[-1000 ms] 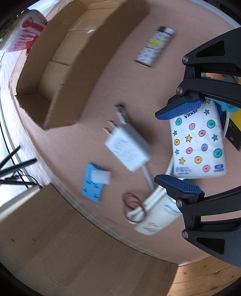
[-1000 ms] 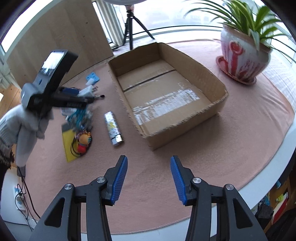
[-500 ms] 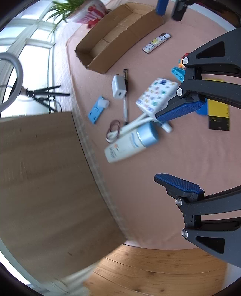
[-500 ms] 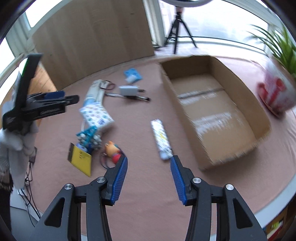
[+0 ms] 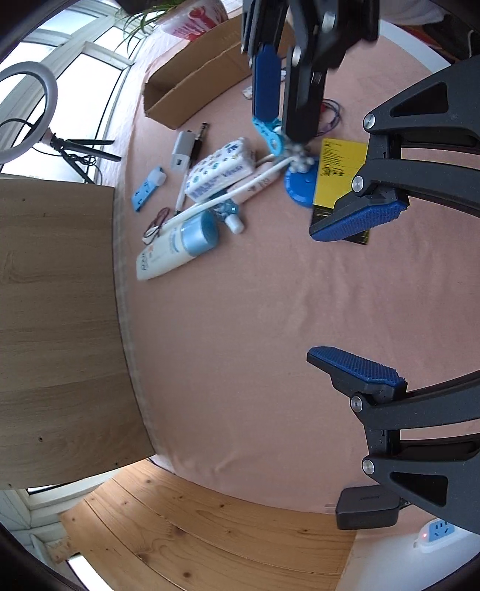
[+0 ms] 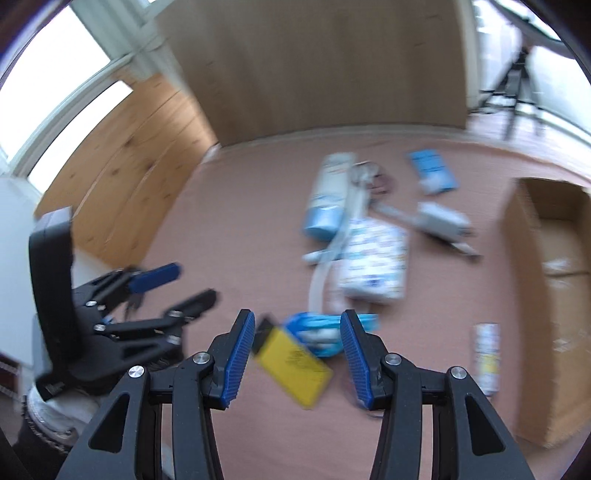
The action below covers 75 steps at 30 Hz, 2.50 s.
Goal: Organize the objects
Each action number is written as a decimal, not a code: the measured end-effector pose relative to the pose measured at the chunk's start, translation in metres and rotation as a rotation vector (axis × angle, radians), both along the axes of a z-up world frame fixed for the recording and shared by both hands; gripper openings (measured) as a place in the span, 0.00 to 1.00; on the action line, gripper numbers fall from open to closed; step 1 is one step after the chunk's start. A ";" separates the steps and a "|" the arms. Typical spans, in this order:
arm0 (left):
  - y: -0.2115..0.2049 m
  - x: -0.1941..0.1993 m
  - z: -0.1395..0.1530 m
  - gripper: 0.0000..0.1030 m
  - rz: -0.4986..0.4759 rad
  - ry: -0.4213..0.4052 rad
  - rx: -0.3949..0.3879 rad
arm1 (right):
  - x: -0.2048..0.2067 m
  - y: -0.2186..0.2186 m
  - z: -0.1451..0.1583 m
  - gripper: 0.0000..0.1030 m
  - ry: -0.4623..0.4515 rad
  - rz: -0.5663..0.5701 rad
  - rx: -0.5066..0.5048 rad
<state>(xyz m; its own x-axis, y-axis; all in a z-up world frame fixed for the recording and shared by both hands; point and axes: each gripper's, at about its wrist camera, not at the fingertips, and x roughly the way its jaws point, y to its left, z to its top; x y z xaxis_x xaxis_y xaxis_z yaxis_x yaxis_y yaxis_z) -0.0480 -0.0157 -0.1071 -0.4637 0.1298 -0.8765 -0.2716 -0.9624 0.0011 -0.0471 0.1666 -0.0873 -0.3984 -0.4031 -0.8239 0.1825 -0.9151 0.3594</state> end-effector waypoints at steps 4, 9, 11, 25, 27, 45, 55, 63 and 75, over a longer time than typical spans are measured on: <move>0.004 0.003 -0.009 0.62 -0.001 -0.008 0.002 | -0.015 -0.007 -0.028 0.41 -0.080 -0.006 0.073; 0.018 0.003 -0.022 0.62 -0.028 -0.038 0.013 | -0.010 0.055 -0.035 0.40 -0.113 -0.219 0.119; 0.024 0.004 -0.024 0.62 -0.045 -0.044 0.021 | -0.007 0.072 -0.038 0.40 -0.136 -0.250 0.126; 0.027 0.011 -0.024 0.62 -0.074 -0.047 0.035 | -0.027 0.001 -0.024 0.40 -0.079 -0.036 0.035; 0.022 0.010 -0.027 0.62 -0.059 -0.054 0.038 | -0.035 0.000 -0.040 0.38 -0.121 -0.033 0.064; 0.082 0.002 -0.026 0.62 -0.175 -0.028 0.033 | 0.018 0.065 -0.032 0.39 -0.078 -0.264 0.162; -0.001 0.018 -0.031 0.62 0.040 -0.073 0.053 | 0.020 0.032 -0.017 0.39 -0.015 -0.112 0.168; -0.058 0.051 -0.035 0.62 0.167 -0.077 0.096 | 0.007 -0.049 -0.040 0.39 -0.009 0.180 0.314; -0.065 0.057 -0.033 0.62 0.173 -0.073 0.149 | 0.011 -0.076 -0.081 0.46 -0.163 0.289 0.348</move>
<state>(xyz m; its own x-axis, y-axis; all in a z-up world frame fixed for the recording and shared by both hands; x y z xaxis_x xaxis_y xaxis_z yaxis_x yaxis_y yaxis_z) 0.0093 -0.0807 -0.1404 -0.4262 0.1845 -0.8856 -0.0966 -0.9827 -0.1582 -0.0359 0.0909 -0.1684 -0.1649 -0.1675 -0.9720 0.4141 -0.9062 0.0859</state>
